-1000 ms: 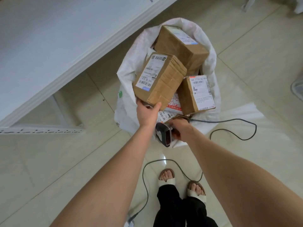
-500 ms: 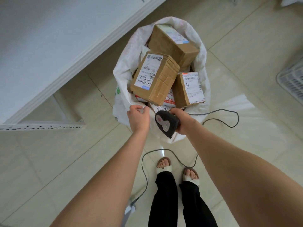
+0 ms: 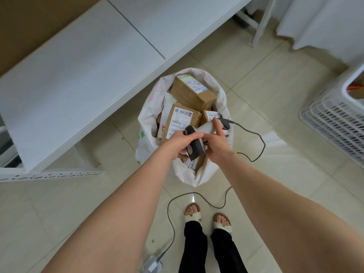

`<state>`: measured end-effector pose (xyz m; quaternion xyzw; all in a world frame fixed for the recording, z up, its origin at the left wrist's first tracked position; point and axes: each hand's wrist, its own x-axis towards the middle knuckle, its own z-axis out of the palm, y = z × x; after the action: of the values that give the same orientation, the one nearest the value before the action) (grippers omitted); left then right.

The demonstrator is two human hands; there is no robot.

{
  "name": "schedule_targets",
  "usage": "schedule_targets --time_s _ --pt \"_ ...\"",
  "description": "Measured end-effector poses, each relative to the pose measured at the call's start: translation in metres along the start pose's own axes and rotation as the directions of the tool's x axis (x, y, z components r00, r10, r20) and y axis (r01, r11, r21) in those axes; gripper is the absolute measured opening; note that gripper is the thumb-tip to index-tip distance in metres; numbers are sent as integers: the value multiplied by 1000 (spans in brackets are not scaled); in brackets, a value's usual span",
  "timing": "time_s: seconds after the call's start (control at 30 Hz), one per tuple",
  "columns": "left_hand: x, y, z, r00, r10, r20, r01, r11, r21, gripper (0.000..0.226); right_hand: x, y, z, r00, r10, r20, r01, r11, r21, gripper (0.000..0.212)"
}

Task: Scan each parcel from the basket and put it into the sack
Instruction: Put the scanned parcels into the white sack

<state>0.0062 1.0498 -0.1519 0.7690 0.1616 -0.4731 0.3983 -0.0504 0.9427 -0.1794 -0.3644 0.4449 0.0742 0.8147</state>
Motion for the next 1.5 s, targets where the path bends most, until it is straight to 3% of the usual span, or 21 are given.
schedule_targets --time_s 0.07,0.1,0.13,0.17,0.23,0.27,0.33,0.37,0.47,0.53,0.6,0.67,0.73,0.77,0.87,0.93,1.07,1.2,1.33,1.43,1.5 --pt "0 5 5 1000 18 -10 -19 999 -27 61 -2 -5 -3 1000 -29 -8 28 999 -36 77" --pt "1 6 8 999 40 -33 -40 999 -6 64 -2 -8 -6 997 -63 -33 58 989 -139 74" --pt "3 6 10 996 76 -57 -73 996 51 67 -2 -12 -10 990 -115 -79 84 944 -320 69" --pt "6 5 13 989 125 -76 -112 983 146 69 -1 -15 -15 972 -195 -134 91 832 -548 65" --pt "11 3 16 971 228 -76 -186 913 364 74 1 -21 -27 931 -330 -153 -10 398 -917 62" --pt "13 2 17 962 269 -48 -221 869 442 75 2 -23 -31 931 -352 -98 -51 143 -989 64" --pt "15 2 17 936 348 49 -320 787 527 75 6 -21 -33 952 -297 80 10 -231 -973 65" --pt "17 4 16 919 381 99 -369 744 557 74 9 -20 -33 960 -241 142 61 -313 -948 60" --pt "21 8 11 888 413 202 -447 677 585 70 14 -20 -33 980 -131 150 104 -303 -947 42" --pt "24 6 4 913 388 128 -405 817 410 75 13 -19 -34 985 -105 137 115 -191 -975 36" --pt "30 -4 -6 936 322 -143 -303 943 142 73 14 -15 -35 985 -160 57 76 117 -990 28" --pt "40 -22 -17 874 197 -445 -193 980 55 54 20 -12 -31 966 -250 -61 73 493 -867 27" --pt "50 -45 -26 818 28 -574 0 999 49 36 33 -17 -17 945 -307 -114 137 687 -714 31" --pt "54 -55 -28 824 -48 -564 83 996 37 31 41 -20 -7 939 -328 -100 171 699 -695 31" --pt "69 -74 -28 926 -159 -342 149 987 -55 30 70 -22 24 933 -361 0 245 632 -735 23" --pt "74 -80 -26 951 -217 -221 174 964 -199 30 92 -16 40 945 -325 32 236 615 -753 26" --pt "88 -96 -34 881 -295 -370 91 874 -478 39 114 3 53 955 -287 74 214 496 -841 35" --pt "79 -117 -49 805 -225 -549 87 960 -266 23 105 34 48 950 -306 69 178 342 -923 35" --pt "66 -127 -65 783 -110 -612 28 989 -142 10 95 52 56 952 -294 83 124 126 -984 46" --pt "58 -131 -71 766 -7 -643 -17 999 -32 18 95 71 70 951 -299 80 101 57 -993 46" --pt "55 -139 -73 801 59 -595 -60 998 17 12 100 82 79 954 -274 122 130 13 -991 44"
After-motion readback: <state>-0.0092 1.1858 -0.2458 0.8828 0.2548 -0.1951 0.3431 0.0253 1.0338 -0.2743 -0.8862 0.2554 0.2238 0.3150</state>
